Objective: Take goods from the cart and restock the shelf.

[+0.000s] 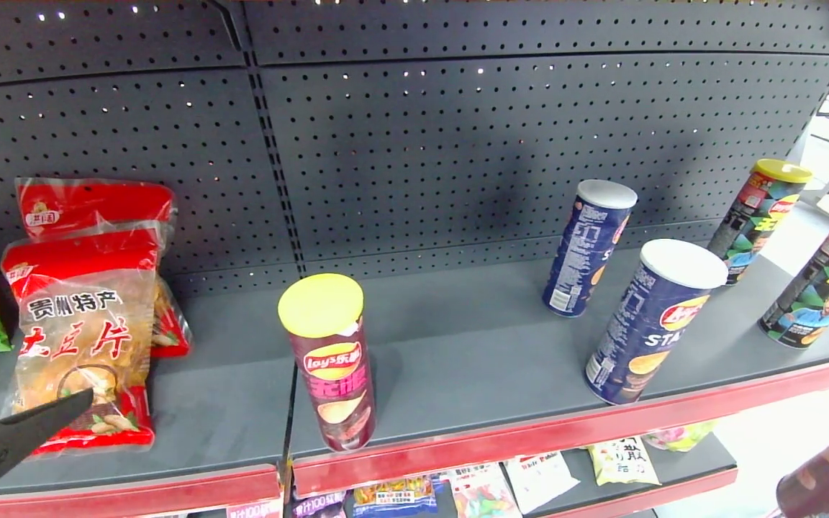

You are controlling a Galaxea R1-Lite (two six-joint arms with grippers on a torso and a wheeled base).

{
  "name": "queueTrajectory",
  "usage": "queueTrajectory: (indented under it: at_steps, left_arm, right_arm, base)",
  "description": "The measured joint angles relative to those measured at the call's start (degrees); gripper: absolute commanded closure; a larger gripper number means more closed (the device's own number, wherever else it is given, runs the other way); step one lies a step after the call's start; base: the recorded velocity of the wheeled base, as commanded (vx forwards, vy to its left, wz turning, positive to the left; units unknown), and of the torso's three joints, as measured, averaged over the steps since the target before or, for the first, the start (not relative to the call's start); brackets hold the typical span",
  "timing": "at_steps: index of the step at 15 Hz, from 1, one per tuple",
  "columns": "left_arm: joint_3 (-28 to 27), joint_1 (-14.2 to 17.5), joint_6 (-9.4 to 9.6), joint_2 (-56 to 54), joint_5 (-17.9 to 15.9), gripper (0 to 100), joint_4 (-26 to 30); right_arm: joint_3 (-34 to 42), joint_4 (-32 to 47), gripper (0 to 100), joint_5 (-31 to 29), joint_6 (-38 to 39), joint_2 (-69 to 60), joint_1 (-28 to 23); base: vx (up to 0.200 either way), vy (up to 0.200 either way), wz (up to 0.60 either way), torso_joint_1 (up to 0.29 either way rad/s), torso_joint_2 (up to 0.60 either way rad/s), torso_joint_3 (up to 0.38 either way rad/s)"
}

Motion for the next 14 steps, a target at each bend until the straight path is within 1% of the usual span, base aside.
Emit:
queueTrajectory:
  at_steps: [1, 3, 5, 6, 9, 11, 12, 14]
  left_arm:
    - [0.0, 0.0, 0.57, -1.34, 0.11, 0, -1.34]
    - [0.74, 0.02, 1.15, -3.02, 0.13, 0, -2.29]
    - [1.4, 0.02, 1.67, -4.07, 0.41, 0, -2.33]
    - [1.68, 0.02, 1.87, -4.49, 1.28, 0, -2.33]
    - [1.96, -0.02, 2.41, -5.14, 1.48, 0, -2.35]
    - [2.28, 0.0, 2.4, -5.75, 1.45, 0, -2.35]
    - [2.8, 0.02, 2.49, -6.22, 1.43, 0, -2.46]
    - [4.99, -0.02, 3.39, -7.8, 1.43, 0, -2.55]
  right_arm:
    - [0.0, 0.06, 100, -0.01, -0.06, -0.22, 0.02]
    - [-0.02, 0.06, 100, -0.09, -0.12, -0.65, 0.02]
    - [-0.05, 0.06, 100, -0.15, -0.34, -0.87, 0.02]
    - [-0.07, 0.06, 100, -0.15, -0.37, -0.94, 0.02]
    - [-0.1, 0.13, 100, -0.12, -0.39, -1.13, 0.02]
    - [-0.07, 0.09, 100, -0.09, -0.39, -1.5, 0.02]
    - [-0.07, 0.09, 100, -0.09, -0.37, -1.63, 0.02]
    - [-0.07, 0.13, 100, -0.11, -0.37, -1.8, 0.02]
  base:
    - [0.0, 0.0, 0.0, 0.0, 0.0, 0.0]
    - [0.0, 0.0, 0.0, 0.0, 0.0, 0.0]
    - [-0.2, 0.0, 0.0, 0.002, 0.0, 0.0]
    - [-0.2, 0.0, 0.0, 0.012, 0.01, -0.007]
    - [0.0, 0.0, 0.0, 0.0, 0.0, 0.0]
    - [0.0, 0.0, 0.0, 0.0, 0.0, 0.0]
    - [0.0, 0.0, 0.6, 0.022, 0.01, -0.002]
    - [0.0, 0.0, 0.6, 0.002, 0.0, 0.0]
